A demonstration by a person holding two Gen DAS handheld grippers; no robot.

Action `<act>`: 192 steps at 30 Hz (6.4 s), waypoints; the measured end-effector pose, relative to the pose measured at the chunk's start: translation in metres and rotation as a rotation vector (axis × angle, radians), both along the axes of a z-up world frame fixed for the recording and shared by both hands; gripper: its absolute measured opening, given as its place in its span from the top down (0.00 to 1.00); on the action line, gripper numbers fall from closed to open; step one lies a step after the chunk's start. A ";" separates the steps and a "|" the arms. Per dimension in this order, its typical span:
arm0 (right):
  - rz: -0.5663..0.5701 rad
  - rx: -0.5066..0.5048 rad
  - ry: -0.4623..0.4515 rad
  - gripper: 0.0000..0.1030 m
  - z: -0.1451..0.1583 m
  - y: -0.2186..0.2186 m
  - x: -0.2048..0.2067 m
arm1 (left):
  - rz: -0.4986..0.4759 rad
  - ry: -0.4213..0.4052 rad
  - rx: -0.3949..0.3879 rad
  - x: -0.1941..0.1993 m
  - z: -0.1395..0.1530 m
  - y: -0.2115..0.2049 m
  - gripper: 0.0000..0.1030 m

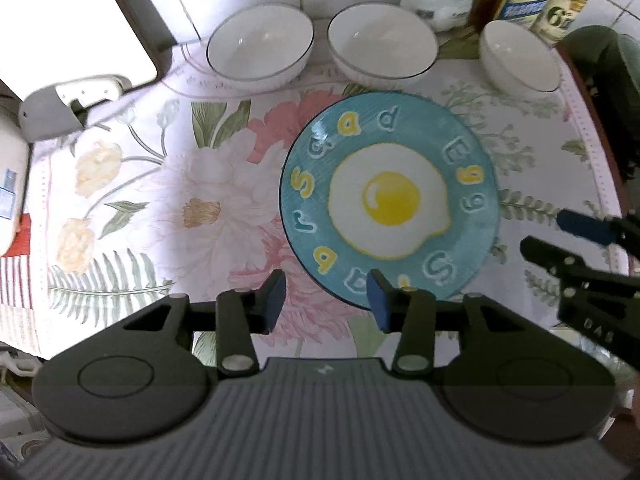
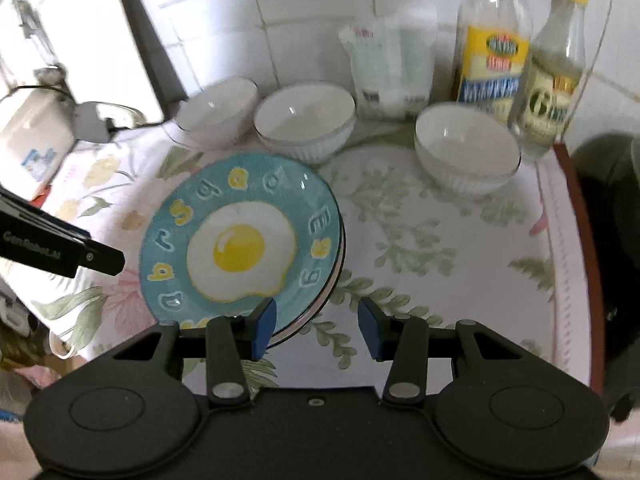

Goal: Organize plates and bowls
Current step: 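Set the egg plate onto the bunny plate and open the left gripper, then move the left gripper toward the white bowls by the wall, then close the left gripper on the rim of a white bowl, then lift the white bowl and carry it beside the plate stack, then lower the bowl onto the cloth and open the left gripper, then move the left gripper to the pair of white bowls by the wall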

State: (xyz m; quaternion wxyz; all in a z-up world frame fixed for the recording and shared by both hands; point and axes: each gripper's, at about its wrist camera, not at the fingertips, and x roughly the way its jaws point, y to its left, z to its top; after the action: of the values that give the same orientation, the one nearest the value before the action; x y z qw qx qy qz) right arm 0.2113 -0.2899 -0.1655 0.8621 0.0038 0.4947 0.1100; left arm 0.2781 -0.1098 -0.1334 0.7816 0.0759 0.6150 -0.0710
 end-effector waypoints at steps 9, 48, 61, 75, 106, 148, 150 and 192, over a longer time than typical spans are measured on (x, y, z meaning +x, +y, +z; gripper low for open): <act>0.029 0.030 -0.136 0.42 0.053 -0.037 -0.021 | -0.041 -0.057 0.000 -0.025 0.043 -0.028 0.37; -0.029 0.050 -0.318 0.28 0.036 -0.166 0.086 | 0.021 -0.284 -0.238 0.076 0.047 -0.142 0.16; -0.111 0.118 -0.178 0.28 -0.033 -0.178 0.137 | 0.036 -0.334 -0.230 0.117 -0.022 -0.172 0.18; -0.193 0.234 -0.054 0.56 -0.080 -0.186 0.163 | 0.049 -0.207 -0.207 0.147 -0.078 -0.188 0.44; -0.334 0.251 0.003 0.73 -0.009 -0.174 0.079 | -0.061 -0.065 -0.276 0.079 -0.029 -0.181 0.84; -0.264 0.133 0.041 0.72 -0.070 -0.151 0.016 | -0.107 0.019 -0.227 0.023 -0.070 -0.175 0.79; -0.264 0.118 0.041 0.64 -0.066 -0.150 0.015 | -0.124 0.039 -0.259 0.023 -0.066 -0.174 0.66; -0.074 0.036 -0.293 0.34 0.137 -0.003 0.015 | -0.282 -0.159 -0.223 0.047 0.100 0.001 0.38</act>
State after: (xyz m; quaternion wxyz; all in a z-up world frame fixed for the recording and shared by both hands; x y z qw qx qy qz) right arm 0.2264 -0.2931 -0.0287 0.9282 0.0217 0.3612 0.0864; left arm 0.3247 -0.1091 -0.0330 0.8137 0.0798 0.5228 -0.2414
